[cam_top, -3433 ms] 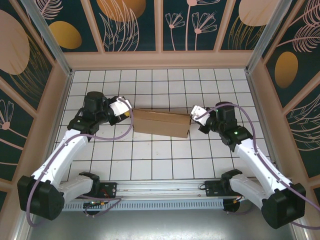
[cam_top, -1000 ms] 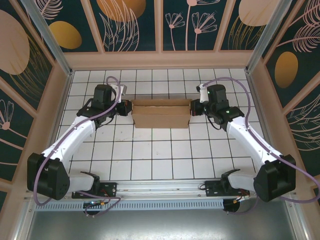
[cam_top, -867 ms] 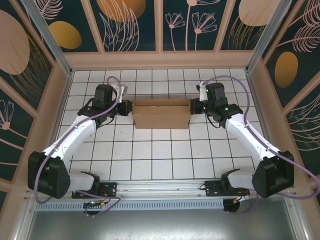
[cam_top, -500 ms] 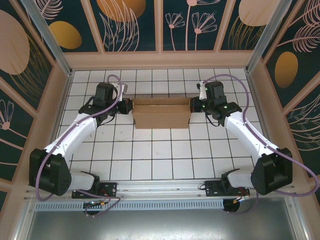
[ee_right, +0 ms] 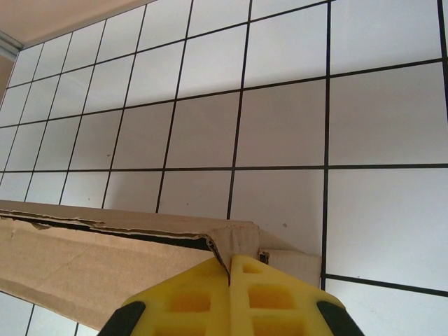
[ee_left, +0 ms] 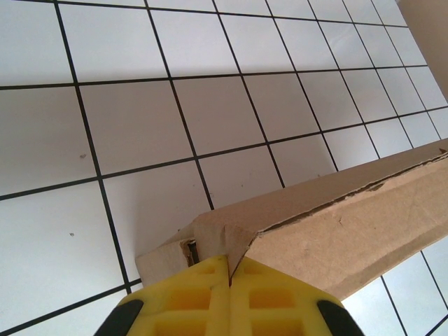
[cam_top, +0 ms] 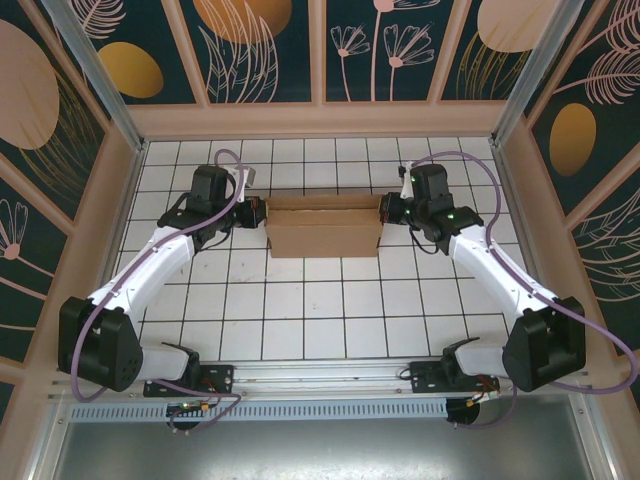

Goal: Fold the paper box

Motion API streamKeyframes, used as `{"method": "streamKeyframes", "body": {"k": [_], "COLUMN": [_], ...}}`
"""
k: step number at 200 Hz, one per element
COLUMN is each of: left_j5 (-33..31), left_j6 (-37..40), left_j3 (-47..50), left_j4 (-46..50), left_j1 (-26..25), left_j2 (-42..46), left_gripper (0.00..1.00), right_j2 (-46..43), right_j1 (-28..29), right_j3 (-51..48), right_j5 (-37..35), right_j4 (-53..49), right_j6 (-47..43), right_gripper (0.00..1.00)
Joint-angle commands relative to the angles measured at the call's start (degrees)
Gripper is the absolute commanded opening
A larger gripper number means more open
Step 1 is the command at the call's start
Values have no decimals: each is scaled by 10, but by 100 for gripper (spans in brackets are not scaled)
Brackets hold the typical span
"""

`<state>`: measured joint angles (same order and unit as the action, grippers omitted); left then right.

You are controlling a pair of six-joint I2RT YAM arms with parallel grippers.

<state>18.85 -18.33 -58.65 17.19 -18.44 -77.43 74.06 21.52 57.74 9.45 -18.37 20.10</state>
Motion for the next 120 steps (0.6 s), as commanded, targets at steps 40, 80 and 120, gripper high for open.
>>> {"method": "streamKeyframes", "body": {"k": [40, 80, 120], "left_j5": [-11, -12, -15], "left_j6": [-9, -21, -28], "left_j3": [3, 23, 26], "left_j4": [26, 19, 17], "left_j1": [-3, -4, -6], "left_j2": [-7, 0, 9], "left_gripper": [0, 0, 0], "right_j2": [-32, -43, -48], "right_j1": [4, 5, 17], "right_j3": [-79, -116, -133], "right_j5": [-34, -44, -72], "right_j4": [7, 41, 57], "right_j6": [5, 17, 37], "right_gripper": [0, 0, 0]}}
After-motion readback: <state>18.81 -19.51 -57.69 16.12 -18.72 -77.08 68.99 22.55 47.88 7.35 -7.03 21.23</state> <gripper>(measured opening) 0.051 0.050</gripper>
